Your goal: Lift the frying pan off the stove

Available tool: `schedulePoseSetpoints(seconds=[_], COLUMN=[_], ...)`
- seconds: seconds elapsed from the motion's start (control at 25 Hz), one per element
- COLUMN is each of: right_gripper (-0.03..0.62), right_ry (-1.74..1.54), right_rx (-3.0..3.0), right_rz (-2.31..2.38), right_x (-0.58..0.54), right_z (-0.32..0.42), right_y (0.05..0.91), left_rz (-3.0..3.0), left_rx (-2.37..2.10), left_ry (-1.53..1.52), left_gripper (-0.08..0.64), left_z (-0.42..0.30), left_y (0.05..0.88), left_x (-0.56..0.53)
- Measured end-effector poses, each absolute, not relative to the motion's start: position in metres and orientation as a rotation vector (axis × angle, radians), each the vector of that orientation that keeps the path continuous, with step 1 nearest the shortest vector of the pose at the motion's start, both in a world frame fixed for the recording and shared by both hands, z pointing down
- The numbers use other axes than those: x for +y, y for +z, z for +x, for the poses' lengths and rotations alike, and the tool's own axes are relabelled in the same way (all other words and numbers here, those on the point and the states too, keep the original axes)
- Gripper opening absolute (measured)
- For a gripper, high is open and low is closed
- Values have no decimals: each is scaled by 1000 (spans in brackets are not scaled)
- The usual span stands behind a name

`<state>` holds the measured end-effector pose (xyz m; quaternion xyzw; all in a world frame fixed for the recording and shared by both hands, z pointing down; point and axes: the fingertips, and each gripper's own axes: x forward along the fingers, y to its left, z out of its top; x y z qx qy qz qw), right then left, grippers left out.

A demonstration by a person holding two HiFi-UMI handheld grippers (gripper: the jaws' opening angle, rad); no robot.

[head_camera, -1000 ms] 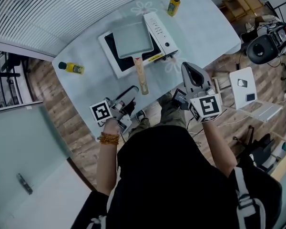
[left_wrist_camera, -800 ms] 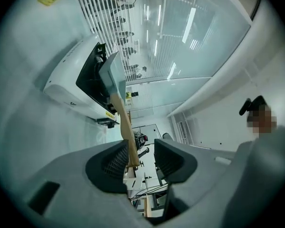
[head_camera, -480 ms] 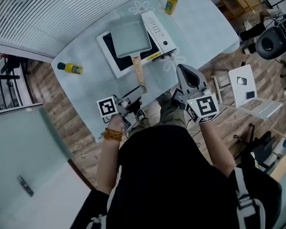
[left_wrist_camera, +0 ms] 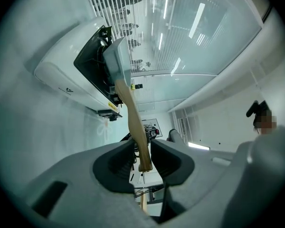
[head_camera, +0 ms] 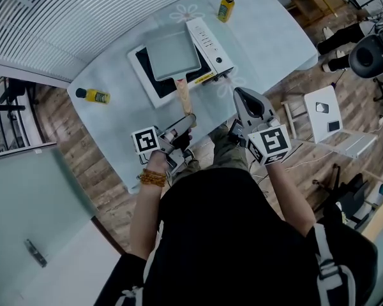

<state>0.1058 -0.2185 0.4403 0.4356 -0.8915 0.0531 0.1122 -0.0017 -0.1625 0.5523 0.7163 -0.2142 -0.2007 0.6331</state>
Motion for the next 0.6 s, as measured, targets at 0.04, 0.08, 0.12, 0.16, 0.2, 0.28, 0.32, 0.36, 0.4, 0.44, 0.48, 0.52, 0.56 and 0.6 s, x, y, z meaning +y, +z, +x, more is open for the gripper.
schedulePoseSetpoints(seconds=[0.04, 0.08, 0.12, 0.16, 0.2, 0.28, 0.32, 0.36, 0.4, 0.44, 0.48, 0.52, 0.56, 0.6], right_gripper=[2, 2, 2, 2, 2, 2, 2, 2, 2, 2, 2, 2, 2, 2], right_ry=[145, 132, 125, 135, 159, 208, 212, 198, 173, 147, 128, 122, 133, 162], right_rx=[-2619, -2624, -2631, -2642, -2656, -2678, -2674, -2658, -2637, -2616, -2601, -2593, -2592, -2598], right_rz=[1268, 1249, 1225, 1197, 1158, 1036, 956, 874, 796, 731, 678, 635, 600, 569], right_x=[-218, -217, -216, -216, -216, -216, -216, -216, -217, -218, -219, -220, -222, -224], right_z=[105, 105, 104, 103, 101, 96, 94, 91, 88, 85, 83, 81, 79, 78], right_y=[440, 441, 442, 444, 448, 457, 464, 472, 479, 486, 492, 497, 501, 506], left_rz=[1633, 1628, 1621, 1614, 1607, 1595, 1592, 1590, 1590, 1592, 1597, 1603, 1607, 1610], left_rx=[-489, -487, -485, -483, -479, -469, -464, -461, -460, -461, -463, -465, -467, -469], left_ry=[-460, -460, -459, -460, -463, -476, -481, -486, -487, -488, -487, -486, -485, -486], left_gripper=[112, 110, 109, 107, 106, 103, 103, 103, 103, 103, 103, 103, 103, 103], left_z=[-1, 0, 0, -1, -1, -1, -1, -2, -2, -2, -2, -3, -3, -2], left_y=[552, 552, 553, 554, 555, 554, 554, 554, 554, 554, 554, 554, 554, 553], left_x=[-163, -162, -162, -162, -161, -161, -162, -162, -162, -162, -162, -162, -163, -163])
